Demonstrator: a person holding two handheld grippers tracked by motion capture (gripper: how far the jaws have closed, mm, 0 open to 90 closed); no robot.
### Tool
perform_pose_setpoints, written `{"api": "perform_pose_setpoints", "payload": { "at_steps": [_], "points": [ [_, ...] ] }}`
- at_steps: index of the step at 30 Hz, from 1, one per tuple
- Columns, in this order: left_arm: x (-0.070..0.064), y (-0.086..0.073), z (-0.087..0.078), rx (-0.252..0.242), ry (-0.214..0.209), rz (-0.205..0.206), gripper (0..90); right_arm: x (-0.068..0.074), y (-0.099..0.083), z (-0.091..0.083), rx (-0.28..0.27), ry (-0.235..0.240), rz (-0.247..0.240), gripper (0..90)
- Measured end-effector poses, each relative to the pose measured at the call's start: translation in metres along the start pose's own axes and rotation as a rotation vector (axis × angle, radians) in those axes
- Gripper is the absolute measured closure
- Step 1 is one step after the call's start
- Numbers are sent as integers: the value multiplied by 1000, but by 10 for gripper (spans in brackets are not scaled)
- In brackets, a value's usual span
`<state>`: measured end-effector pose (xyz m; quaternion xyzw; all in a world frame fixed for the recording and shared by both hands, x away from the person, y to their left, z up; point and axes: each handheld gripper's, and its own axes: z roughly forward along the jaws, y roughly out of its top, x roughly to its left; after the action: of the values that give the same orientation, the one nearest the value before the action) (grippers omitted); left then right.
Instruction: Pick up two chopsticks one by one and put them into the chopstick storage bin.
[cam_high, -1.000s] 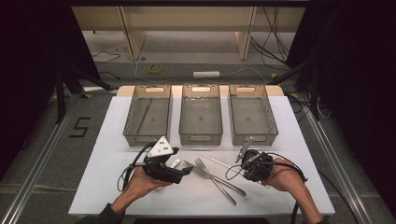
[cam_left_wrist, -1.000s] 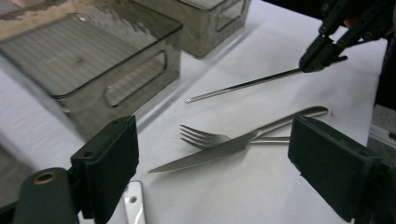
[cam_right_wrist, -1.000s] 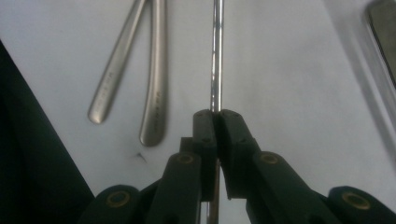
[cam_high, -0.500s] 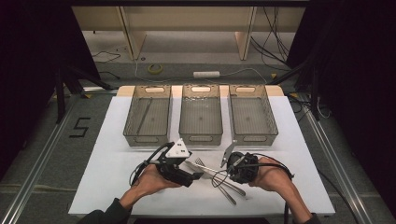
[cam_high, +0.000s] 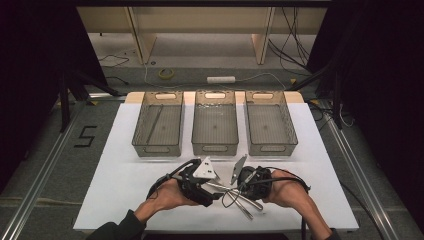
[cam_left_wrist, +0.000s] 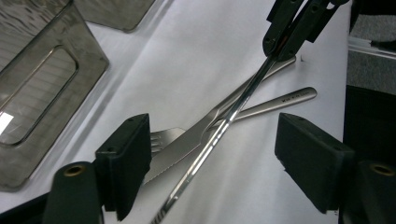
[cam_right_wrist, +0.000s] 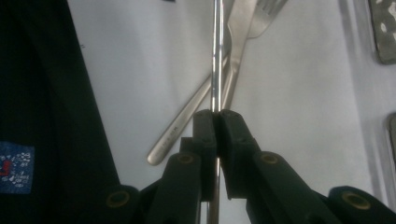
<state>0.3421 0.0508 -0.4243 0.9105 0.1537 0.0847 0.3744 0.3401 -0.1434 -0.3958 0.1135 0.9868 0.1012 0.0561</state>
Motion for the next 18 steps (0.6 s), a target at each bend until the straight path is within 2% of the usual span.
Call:
{"api": "perform_pose_setpoints", "payload": {
  "at_steps": [3, 6, 11, 12, 18],
  "points": [
    [-1, 1, 1, 13, -18, 19, 310, 3, 2, -1, -6, 5, -8, 859],
    [-3, 1, 2, 23, -25, 41, 350, 4, 2, -2, -5, 7, -39, 859],
    [-5, 1, 3, 45, -48, 65, 423, 6, 3, -2, -5, 13, -51, 859],
    [-6, 1, 4, 56, -54, 83, 441, 6, 3, -2, -2, 16, -60, 859],
    [-9, 1, 6, 81, -64, 115, 501, 8, 4, -2, -3, 22, -71, 859]
  ]
}}
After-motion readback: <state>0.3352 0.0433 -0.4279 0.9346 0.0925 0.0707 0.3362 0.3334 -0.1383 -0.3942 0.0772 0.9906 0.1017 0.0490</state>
